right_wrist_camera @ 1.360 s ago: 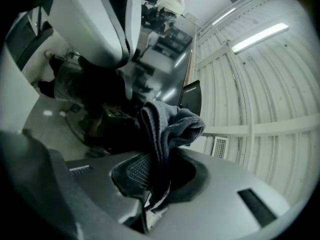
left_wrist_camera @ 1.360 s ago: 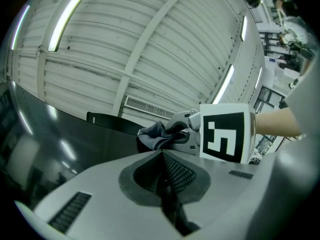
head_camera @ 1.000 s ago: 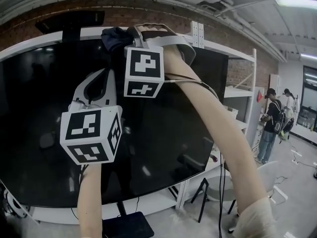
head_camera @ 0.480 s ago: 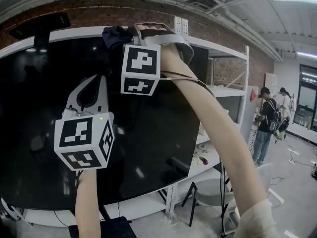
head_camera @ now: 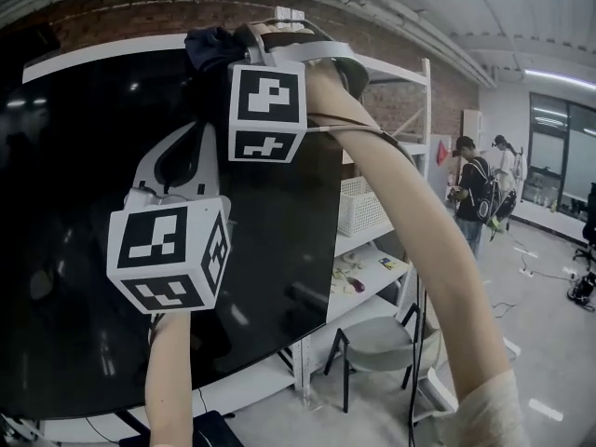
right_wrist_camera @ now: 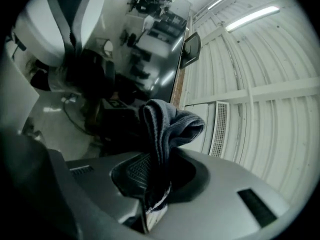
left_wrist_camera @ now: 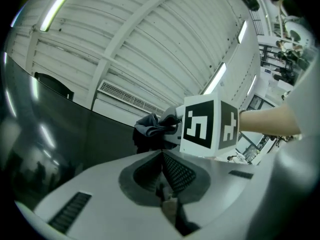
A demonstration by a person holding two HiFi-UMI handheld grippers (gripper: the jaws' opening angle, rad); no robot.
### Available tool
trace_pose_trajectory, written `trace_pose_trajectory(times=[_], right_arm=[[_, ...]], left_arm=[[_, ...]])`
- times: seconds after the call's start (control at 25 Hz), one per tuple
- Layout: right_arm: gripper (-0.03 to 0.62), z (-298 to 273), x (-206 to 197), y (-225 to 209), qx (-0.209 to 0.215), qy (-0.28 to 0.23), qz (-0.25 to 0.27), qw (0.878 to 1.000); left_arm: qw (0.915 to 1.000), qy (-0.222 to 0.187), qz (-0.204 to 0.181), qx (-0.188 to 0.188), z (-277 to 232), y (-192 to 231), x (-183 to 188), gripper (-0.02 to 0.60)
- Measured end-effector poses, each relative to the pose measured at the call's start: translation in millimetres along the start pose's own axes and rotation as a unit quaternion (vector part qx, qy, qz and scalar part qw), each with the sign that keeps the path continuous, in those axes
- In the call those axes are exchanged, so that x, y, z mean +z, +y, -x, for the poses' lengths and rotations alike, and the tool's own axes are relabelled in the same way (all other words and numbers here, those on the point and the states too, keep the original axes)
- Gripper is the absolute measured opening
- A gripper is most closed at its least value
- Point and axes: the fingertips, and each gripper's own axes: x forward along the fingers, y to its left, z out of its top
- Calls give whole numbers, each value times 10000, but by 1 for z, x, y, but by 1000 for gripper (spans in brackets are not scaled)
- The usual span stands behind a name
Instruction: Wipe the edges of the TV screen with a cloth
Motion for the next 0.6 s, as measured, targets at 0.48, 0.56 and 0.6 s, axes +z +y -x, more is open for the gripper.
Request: trace_pose_trajectory(times=[0.48,0.56,0.6], right_arm=[[49,-12,-141,43,297,160,148,9993],[49,-17,-160,47,319,111,151,9993],[49,-18,-167,49,309,60,102,9995]], left_arm=[[9997,-245,20,-38,-66,-76,-8,16],[9998,-159,117,-87,-82,-94,-18,15],[9998,-124,97,-79,-88,-103,-23,15]])
